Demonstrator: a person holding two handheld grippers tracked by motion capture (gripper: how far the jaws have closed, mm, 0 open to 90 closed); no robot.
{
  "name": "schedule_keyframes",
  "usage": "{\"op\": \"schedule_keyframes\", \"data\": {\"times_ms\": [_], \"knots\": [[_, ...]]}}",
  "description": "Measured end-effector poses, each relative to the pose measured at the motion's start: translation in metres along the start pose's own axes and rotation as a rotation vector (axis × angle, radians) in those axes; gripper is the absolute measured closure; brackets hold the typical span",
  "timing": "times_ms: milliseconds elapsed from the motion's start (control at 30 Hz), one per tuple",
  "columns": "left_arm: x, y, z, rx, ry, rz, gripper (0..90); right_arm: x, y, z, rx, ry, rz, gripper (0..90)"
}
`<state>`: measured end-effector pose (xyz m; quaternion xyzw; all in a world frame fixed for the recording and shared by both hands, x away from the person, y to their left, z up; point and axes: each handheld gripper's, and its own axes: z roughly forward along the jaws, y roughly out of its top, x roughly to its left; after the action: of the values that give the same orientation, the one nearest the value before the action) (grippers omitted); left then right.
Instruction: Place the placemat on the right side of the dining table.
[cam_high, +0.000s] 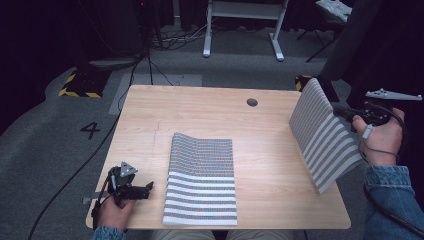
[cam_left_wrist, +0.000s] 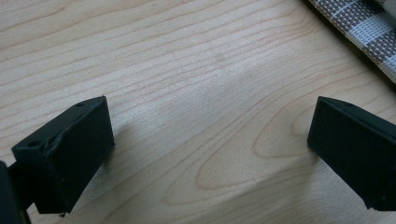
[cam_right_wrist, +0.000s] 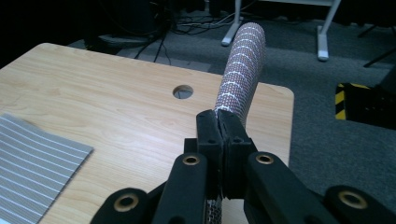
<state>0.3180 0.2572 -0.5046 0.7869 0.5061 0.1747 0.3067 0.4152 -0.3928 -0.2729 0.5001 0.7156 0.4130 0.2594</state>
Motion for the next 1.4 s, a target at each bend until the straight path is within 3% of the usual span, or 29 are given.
{"op": "schedule_keyframes", "data": {"times_ms": [167, 333, 967, 1033, 1100, 1133, 1233, 1400], "knots": [[-0.001, -0.001, -0.001, 0.000, -0.002, 0.001, 0.6, -0.011, -0.004, -0.002, 0.005, -0.040, 0.003, 89.0], [-0.001, -0.002, -0.002, -0.002, -0.006, 0.008, 0.5, -0.010, -0.012, 0.006, 0.025, -0.063, -0.017, 89.0], [-0.001, -0.002, -0.002, 0.002, -0.006, 0.009, 0.5, 0.027, -0.032, 0.052, 0.069, 0.073, -0.019, 88.6], [-0.001, -0.002, -0.002, 0.002, -0.006, 0.009, 0.6, 0.037, -0.038, 0.061, 0.051, 0.117, 0.003, 60.9], [-0.001, -0.003, -0.002, 0.002, -0.008, 0.008, 0.6, 0.045, -0.043, 0.066, 0.018, 0.165, 0.030, 46.3], [-0.001, -0.003, -0.002, 0.003, -0.009, 0.008, 0.5, 0.048, -0.045, 0.066, 0.005, 0.177, 0.035, 42.8], [-0.001, -0.003, -0.002, 0.002, -0.007, 0.009, 0.5, 0.050, -0.051, 0.060, -0.005, 0.156, -0.001, 39.4], [-0.001, -0.002, -0.002, 0.002, -0.005, 0.010, 0.5, 0.044, -0.069, 0.052, 0.049, 0.110, -0.022, 37.5]]}}
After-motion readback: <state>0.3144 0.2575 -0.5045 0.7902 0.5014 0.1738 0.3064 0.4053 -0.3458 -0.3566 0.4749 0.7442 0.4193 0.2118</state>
